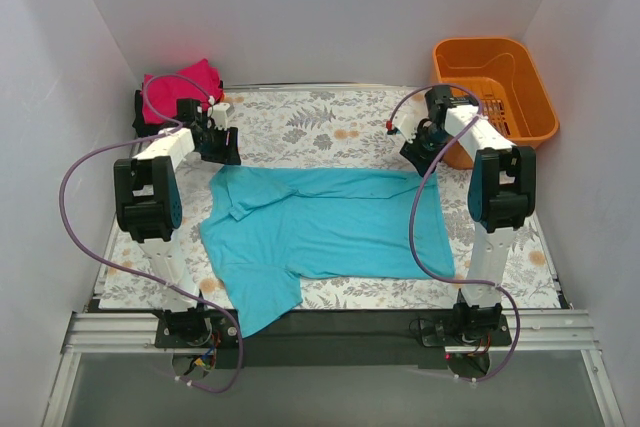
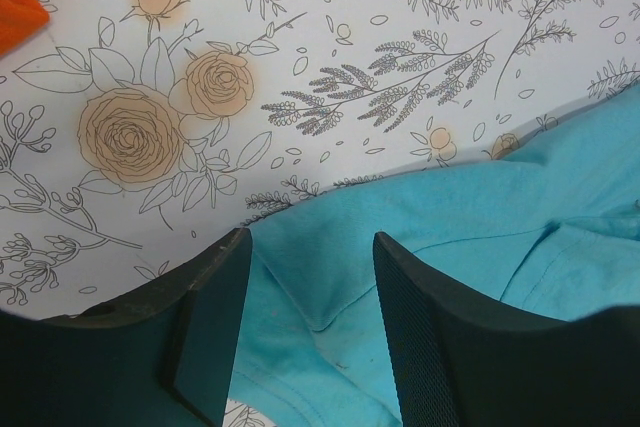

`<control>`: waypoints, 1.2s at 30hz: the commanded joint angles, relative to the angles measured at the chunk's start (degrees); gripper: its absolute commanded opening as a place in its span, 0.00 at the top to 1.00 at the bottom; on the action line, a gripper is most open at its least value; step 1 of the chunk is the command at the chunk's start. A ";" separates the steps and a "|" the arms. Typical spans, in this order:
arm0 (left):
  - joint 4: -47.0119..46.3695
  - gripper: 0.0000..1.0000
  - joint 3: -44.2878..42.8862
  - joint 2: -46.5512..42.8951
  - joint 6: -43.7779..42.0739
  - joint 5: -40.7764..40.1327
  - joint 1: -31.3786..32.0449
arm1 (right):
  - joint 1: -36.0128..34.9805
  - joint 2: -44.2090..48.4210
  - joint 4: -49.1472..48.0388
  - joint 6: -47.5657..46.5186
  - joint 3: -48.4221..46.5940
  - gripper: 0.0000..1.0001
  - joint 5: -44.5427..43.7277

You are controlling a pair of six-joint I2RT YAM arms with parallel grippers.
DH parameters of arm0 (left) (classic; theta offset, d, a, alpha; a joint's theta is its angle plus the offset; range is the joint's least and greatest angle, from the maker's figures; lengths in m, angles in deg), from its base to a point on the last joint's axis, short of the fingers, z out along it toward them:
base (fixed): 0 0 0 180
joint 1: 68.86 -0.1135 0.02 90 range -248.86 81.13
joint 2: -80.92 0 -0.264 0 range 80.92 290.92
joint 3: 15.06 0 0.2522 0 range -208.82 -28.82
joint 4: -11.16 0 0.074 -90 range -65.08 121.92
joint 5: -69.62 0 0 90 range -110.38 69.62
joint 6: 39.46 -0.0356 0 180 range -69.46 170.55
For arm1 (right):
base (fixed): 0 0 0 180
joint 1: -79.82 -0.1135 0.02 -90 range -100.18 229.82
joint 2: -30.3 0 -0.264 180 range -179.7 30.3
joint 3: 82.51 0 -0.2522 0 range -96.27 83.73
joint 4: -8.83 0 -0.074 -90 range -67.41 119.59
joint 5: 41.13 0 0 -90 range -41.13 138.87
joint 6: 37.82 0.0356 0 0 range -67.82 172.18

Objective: Fold and stack the t-shirts
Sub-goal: Fold the tshirt

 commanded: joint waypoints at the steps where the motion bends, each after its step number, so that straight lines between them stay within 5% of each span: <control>1: -0.45 0.51 -0.66 -2.15 -0.33 -0.08 0.15 | 0.41 -0.34 1.85 -0.52 -2.47 0.50 -0.22; 8: -0.37 0.51 -0.58 -2.15 -0.33 -0.08 0.24 | 0.76 -3.77 2.11 -0.35 -4.41 0.63 0.39; 17: -0.63 0.51 -0.66 -1.19 -0.42 -0.52 0.15 | 1.03 -2.73 3.52 -1.22 -3.88 0.98 1.09; 31: -0.54 0.52 -1.54 -1.10 0.02 -0.61 0.15 | 1.55 6.50 8.09 -4.30 1.03 0.99 4.34; 36: -0.02 0.52 -1.63 -1.10 0.81 -1.57 0.15 | 1.55 10.19 8.62 -7.19 9.81 0.99 4.17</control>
